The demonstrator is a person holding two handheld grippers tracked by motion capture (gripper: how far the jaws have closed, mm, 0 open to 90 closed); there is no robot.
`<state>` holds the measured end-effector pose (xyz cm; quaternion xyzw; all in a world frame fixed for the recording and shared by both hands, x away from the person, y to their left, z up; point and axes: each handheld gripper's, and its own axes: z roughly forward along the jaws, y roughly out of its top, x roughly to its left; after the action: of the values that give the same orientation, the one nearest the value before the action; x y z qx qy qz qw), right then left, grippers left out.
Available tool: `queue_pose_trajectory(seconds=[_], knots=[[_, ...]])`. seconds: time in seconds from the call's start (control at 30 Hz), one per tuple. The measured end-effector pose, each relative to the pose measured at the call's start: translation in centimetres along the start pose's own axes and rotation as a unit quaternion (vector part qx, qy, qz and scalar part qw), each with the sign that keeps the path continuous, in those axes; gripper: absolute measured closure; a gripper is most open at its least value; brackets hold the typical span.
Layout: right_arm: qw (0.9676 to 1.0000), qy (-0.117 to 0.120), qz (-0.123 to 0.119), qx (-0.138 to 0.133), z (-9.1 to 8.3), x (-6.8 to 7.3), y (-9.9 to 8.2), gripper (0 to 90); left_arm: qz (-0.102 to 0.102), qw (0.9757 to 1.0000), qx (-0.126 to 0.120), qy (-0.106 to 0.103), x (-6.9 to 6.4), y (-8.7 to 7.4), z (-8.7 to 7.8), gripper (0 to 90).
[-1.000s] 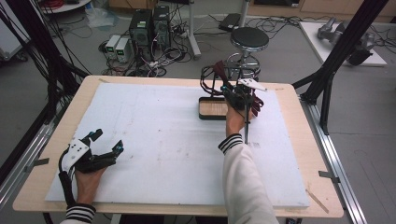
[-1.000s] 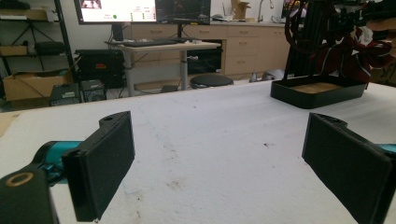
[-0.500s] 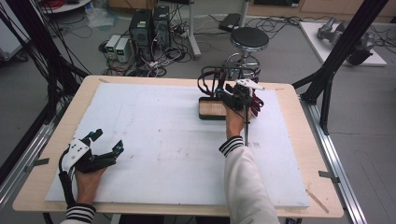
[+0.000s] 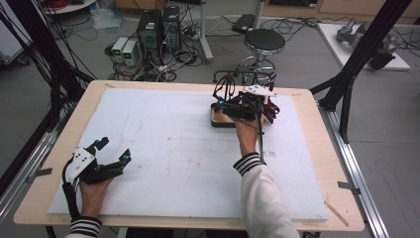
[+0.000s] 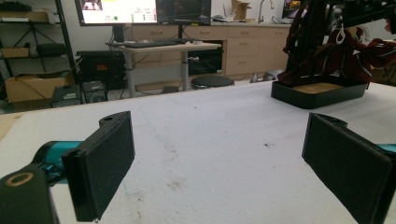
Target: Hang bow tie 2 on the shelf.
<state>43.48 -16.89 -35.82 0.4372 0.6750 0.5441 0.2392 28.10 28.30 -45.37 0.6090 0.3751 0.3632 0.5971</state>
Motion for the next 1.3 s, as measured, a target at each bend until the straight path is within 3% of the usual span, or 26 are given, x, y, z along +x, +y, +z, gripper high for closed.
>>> queue_pose_trajectory(seconds=[0.2, 0.47, 0.8, 0.97, 1.1, 1.2, 1.3], knots=[[0.9995, 0.017, -0.026, -0.003, -3.3, 1.1, -0.9, 11.8, 0.001, 1.0000, 0.000, -0.001, 0.0, 0.0, 0.1, 9.7], [0.9975, 0.028, -0.063, -0.018, -8.9, 1.7, -3.2, 10.6, 0.001, 1.0000, 0.001, 0.000, 0.0, 0.0, 0.1, 9.7], [0.9950, -0.006, -0.079, -0.060, -15.7, 0.9, -8.4, 10.6, 0.003, 1.0000, 0.003, -0.001, 0.0, 0.0, 0.1, 9.7], [0.9925, -0.032, -0.086, -0.081, -17.6, -0.6, -11.2, 10.6, 0.003, 1.0000, 0.002, 0.000, 0.0, 0.0, 0.0, 9.7], [0.9931, -0.050, -0.063, -0.086, -18.5, -2.0, -13.4, 10.6, 0.004, 1.0000, 0.000, 0.001, -0.1, 0.0, 0.0, 9.7], [0.9908, -0.065, -0.047, -0.109, -18.8, -2.7, -14.8, 10.6, 0.004, 1.0000, 0.001, 0.002, -0.1, 0.0, 0.0, 9.7], [0.9880, -0.074, -0.049, -0.127, -18.8, -2.9, -15.4, 10.6, 0.006, 1.0000, 0.003, 0.003, -0.1, 0.0, 0.1, 9.7]])
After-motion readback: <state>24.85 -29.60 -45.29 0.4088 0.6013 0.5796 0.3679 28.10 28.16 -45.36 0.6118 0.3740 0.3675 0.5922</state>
